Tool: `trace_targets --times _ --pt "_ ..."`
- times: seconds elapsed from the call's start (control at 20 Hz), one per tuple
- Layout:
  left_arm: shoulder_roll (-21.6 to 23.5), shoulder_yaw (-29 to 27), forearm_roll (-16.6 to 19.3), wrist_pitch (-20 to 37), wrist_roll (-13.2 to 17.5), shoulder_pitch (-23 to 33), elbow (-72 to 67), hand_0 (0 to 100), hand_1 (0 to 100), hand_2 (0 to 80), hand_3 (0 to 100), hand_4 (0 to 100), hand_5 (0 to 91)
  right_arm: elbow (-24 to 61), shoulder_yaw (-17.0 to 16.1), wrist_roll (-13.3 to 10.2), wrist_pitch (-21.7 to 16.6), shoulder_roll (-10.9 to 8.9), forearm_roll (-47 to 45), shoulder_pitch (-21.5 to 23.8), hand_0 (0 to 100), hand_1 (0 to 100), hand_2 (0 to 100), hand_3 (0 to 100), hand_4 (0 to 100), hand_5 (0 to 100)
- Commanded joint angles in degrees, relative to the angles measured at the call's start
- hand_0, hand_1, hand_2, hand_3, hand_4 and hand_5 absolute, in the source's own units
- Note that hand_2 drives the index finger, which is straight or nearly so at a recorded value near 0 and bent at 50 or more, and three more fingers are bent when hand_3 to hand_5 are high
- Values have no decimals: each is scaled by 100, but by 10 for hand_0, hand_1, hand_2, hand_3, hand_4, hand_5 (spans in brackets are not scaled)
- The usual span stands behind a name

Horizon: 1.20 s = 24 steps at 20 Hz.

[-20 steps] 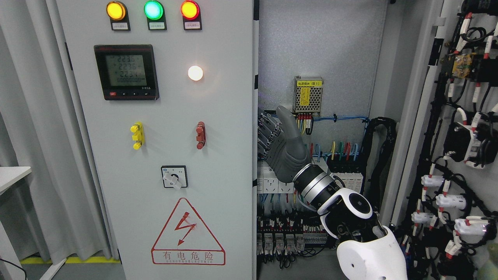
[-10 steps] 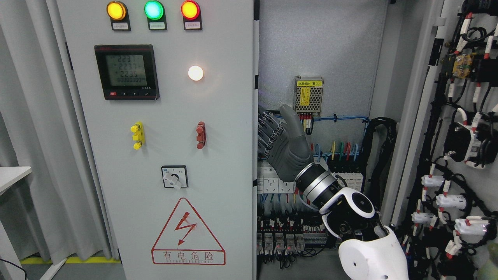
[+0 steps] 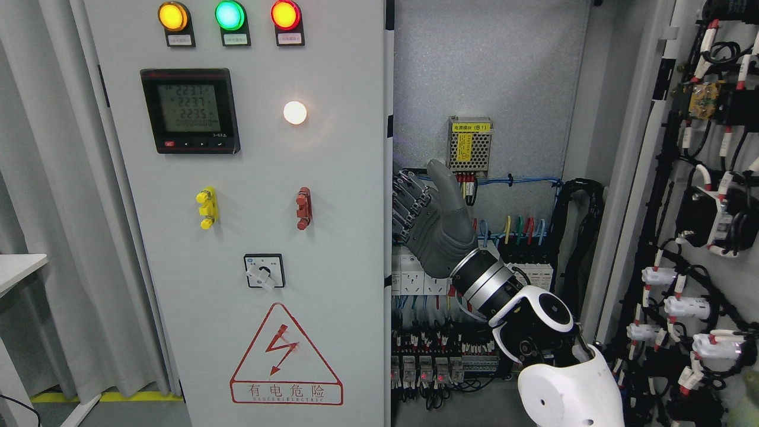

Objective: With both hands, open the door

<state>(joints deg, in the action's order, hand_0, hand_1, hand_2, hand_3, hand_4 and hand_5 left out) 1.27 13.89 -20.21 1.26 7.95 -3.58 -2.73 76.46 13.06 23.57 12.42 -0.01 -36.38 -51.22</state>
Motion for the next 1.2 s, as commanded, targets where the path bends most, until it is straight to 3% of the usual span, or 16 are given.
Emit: trace_targets --times 0.0,1.15 --pt "75 8 0 -3 4 -2 9 290 0 28 28 33 0 -8 -23 8 6 1 -9 7 219 0 0 0 0 0" --pt "84 8 9 -3 4 -46 0 290 0 28 28 33 0 255 -5 60 -126 1 -9 156 219 0 0 0 0 0"
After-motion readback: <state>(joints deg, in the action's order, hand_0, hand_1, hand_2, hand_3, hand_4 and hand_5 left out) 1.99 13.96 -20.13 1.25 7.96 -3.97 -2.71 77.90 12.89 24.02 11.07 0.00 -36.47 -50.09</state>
